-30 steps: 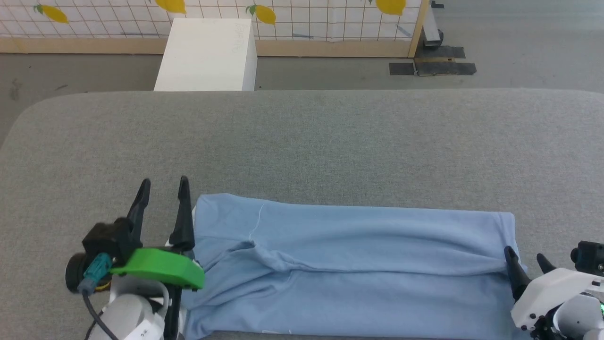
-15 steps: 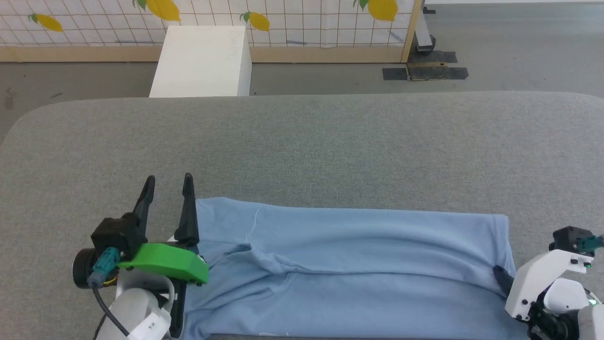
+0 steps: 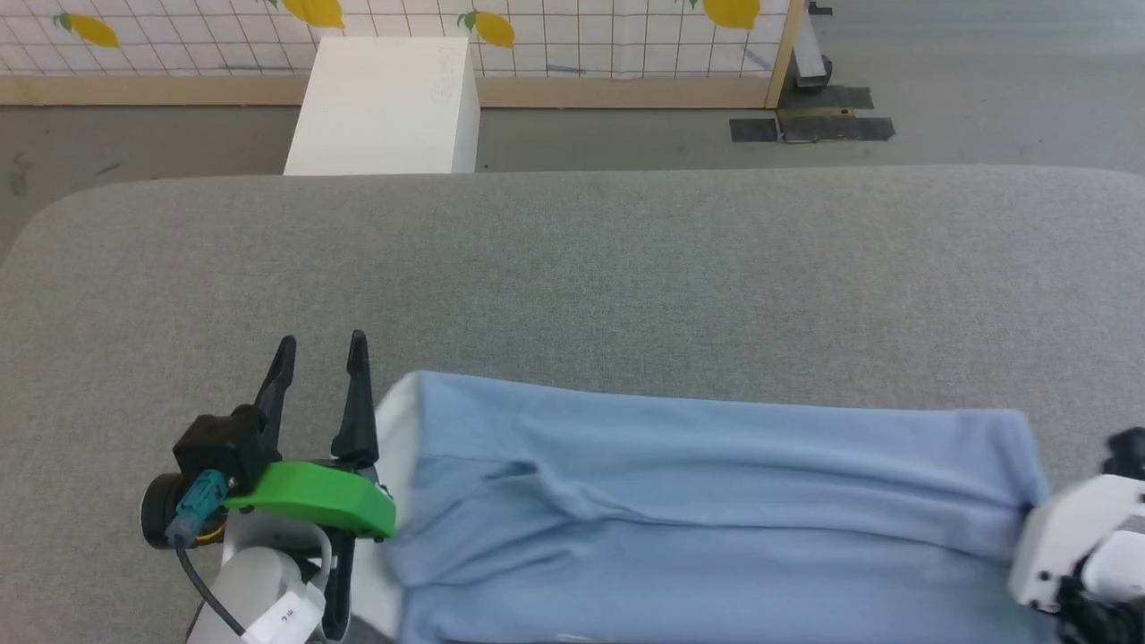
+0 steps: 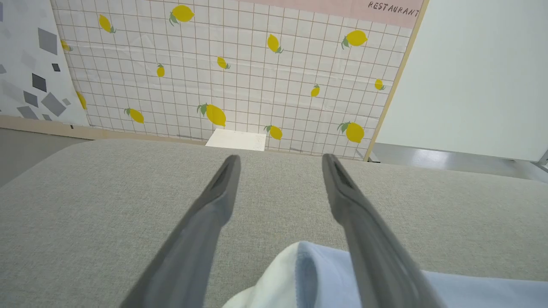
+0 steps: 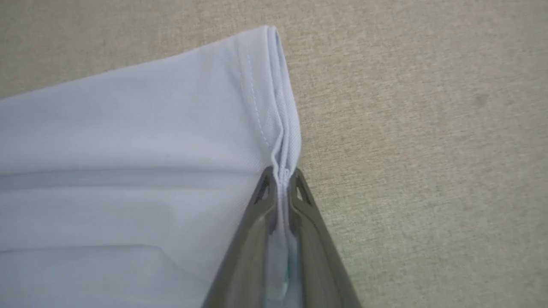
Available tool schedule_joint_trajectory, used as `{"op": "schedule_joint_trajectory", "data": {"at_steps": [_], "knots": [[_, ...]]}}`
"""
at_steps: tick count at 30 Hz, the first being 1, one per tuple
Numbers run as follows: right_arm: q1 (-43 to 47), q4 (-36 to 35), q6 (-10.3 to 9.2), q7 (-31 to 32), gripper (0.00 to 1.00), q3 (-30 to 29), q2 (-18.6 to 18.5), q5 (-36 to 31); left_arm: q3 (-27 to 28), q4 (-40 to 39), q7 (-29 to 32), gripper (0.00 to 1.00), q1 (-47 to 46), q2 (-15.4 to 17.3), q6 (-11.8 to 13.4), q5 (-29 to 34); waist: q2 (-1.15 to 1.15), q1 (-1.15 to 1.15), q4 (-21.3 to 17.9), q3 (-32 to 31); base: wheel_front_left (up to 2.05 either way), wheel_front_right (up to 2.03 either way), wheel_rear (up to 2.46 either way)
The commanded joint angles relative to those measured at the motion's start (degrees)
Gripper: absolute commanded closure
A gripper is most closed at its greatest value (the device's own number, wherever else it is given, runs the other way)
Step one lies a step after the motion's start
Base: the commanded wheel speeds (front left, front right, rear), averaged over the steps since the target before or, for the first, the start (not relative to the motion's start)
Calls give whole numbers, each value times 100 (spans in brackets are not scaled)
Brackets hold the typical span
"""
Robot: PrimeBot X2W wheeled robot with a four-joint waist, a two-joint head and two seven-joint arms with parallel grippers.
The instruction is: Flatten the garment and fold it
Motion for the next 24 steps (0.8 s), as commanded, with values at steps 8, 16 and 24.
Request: {"op": "schedule_joint_trajectory", "data": {"at_steps": [8, 16, 24], "knots": [[-321, -29, -11, -616, 100, -1230, -83, -1051, 116, 27, -21, 0, -89, -108, -136, 153, 0, 0, 44, 113, 0, 0, 0], [-273, -337, -11, -347, 100, -1129, -69, -1027, 215, 67, -21, 0, -64, -169, -212, 231, 0, 0, 79, 79, 0, 0, 0], [501, -2873, -11, 1362, 100, 306, -37, 34, 313, 52, -21, 0, 26, -160, -234, 304, 0, 0, 83, 21, 0, 0, 0]]}}
